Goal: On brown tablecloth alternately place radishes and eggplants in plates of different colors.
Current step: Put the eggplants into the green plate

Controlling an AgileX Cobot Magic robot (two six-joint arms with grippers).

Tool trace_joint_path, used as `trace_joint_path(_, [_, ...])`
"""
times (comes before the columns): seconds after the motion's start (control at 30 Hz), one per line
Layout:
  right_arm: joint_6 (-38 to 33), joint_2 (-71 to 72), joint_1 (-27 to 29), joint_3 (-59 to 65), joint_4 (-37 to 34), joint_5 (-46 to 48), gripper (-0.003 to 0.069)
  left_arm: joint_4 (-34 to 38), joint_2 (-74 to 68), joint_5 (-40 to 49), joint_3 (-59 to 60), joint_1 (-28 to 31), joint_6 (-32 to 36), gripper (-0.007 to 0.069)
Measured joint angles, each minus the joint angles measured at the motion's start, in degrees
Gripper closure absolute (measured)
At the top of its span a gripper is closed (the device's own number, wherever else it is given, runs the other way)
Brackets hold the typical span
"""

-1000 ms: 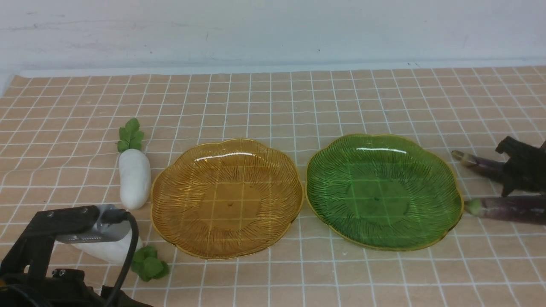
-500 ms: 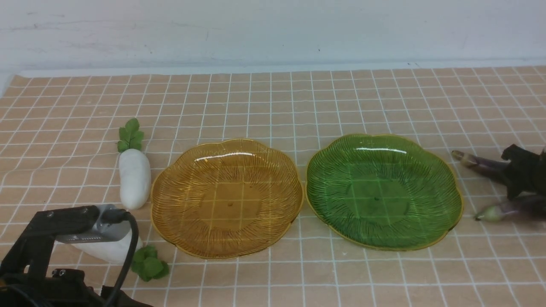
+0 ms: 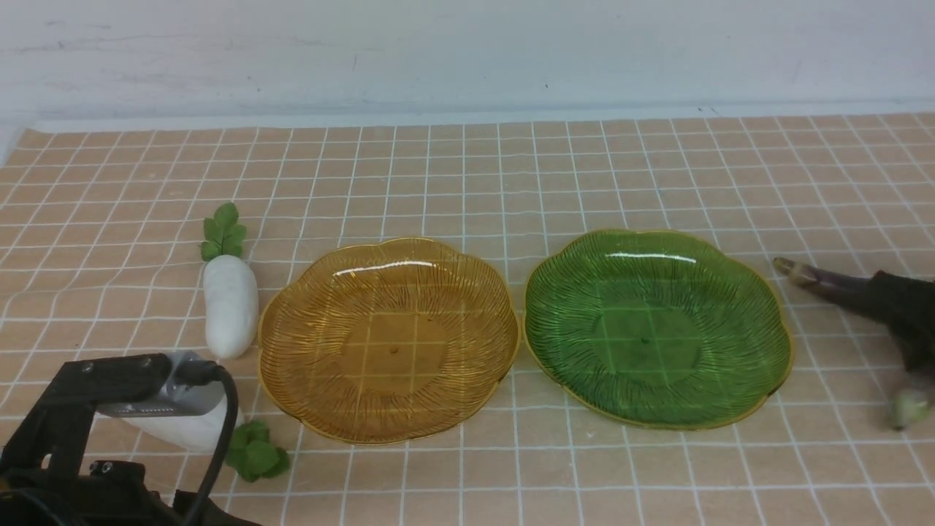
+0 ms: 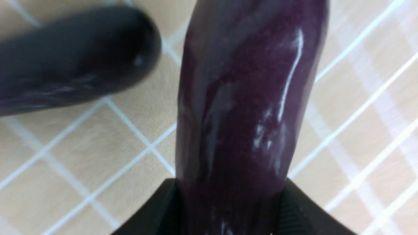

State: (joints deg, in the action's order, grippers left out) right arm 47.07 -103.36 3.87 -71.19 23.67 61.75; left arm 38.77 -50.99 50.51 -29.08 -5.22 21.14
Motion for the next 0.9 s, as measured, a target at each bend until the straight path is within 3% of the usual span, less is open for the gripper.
trace_joint_path(0.1, [-5.93,5.73,-0.06,-0.79,-1.40,1.13,0.0333,0.00,0.00,0.00,0.00,0.00,0.00,0.0386])
trace_joint_path(0.3, [-20.45,14.23,-3.05,-1.14,-14.02,-3.41,0.0333,0.00,0.00,0.00,0.00,0.00,0.07,0.0386])
trace_joint_path(0.53, [-40.20,13.03,-13.56,-1.14,-31.98,-10.40,0.0333,0.00,0.00,0.00,0.00,0.00,0.07,0.0386])
trace_joint_path(0.83, [-45.41,3.66,-22.71,-1.14,-34.29,-14.64,0.0331,0.18,0.00,-0.31,0.00,0.00,0.25,0.0386])
trace_joint_path(0.9, [-45.50,0.95,-23.02,-1.14,-33.44,-14.64,0.0281,0.22,0.00,-0.41,0.00,0.00,0.29,0.0386])
